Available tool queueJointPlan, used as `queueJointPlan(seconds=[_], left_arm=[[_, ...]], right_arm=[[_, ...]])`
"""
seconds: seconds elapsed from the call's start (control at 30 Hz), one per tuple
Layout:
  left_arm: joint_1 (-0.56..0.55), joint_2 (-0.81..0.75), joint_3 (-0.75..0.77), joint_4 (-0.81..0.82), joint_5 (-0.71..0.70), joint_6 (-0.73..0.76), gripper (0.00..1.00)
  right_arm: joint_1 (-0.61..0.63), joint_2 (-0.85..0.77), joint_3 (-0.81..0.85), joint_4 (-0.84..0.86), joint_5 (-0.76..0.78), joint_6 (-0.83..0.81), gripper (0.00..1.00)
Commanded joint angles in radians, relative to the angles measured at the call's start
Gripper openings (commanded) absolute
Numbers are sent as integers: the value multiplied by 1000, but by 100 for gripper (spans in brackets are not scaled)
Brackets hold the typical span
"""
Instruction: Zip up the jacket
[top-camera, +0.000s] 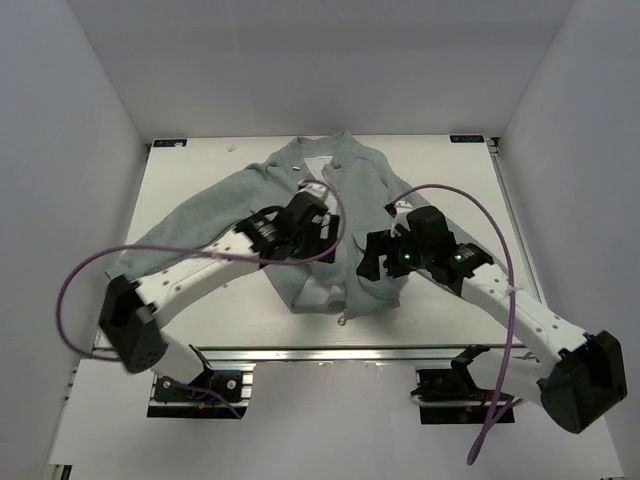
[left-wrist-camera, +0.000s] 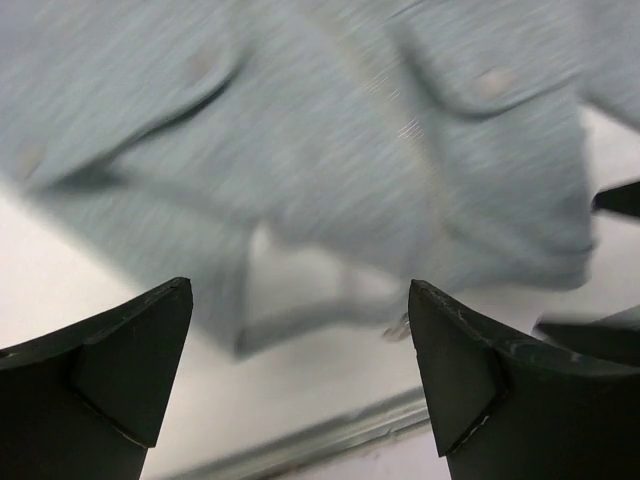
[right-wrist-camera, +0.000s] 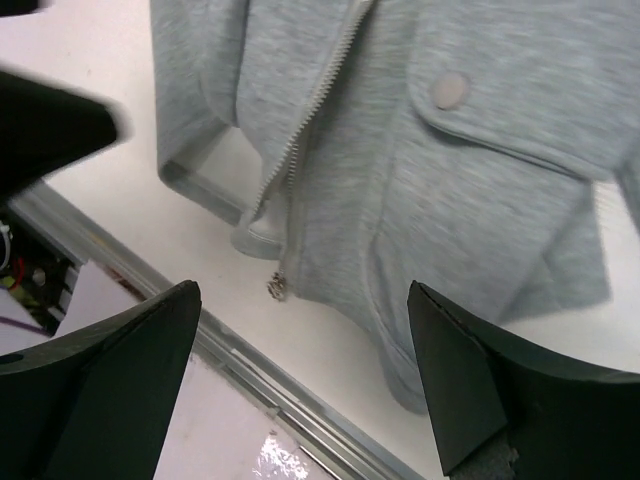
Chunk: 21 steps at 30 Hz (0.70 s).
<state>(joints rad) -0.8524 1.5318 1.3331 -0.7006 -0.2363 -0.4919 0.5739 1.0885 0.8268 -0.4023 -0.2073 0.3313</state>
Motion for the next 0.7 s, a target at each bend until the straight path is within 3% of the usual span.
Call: queueJointPlan(seconds=[0.0,0.1,0.2,0.3,0.4,0.5,0.57,0.67], left_arm=[[3,-212,-116,-105,-149,-114,98],[3,-281,-256,-142,-111,-174,98],[3,-305,-408,-27,-38,-162,98],[3,-242,-433,65,-12,-117,98],[3,-109,-368,73,-55,-96,98],[3,22,-322,87,-41,-63,98],[3,109,-264,76,-41,-45,96],[3,189,-235,62,-84,-37,93]], right_arm=[[44,59,38,83,-73,11,89],[89,137,63,115,-43,60,89],[98,214,90,144,-20,162,89],[99,281,112,149,3,247,85],[99,306,115,171,9,290,70],[99,303,115,174,61,313,26],[98,304,126,168,88,310,18],[98,318,153,132,94,293,13]])
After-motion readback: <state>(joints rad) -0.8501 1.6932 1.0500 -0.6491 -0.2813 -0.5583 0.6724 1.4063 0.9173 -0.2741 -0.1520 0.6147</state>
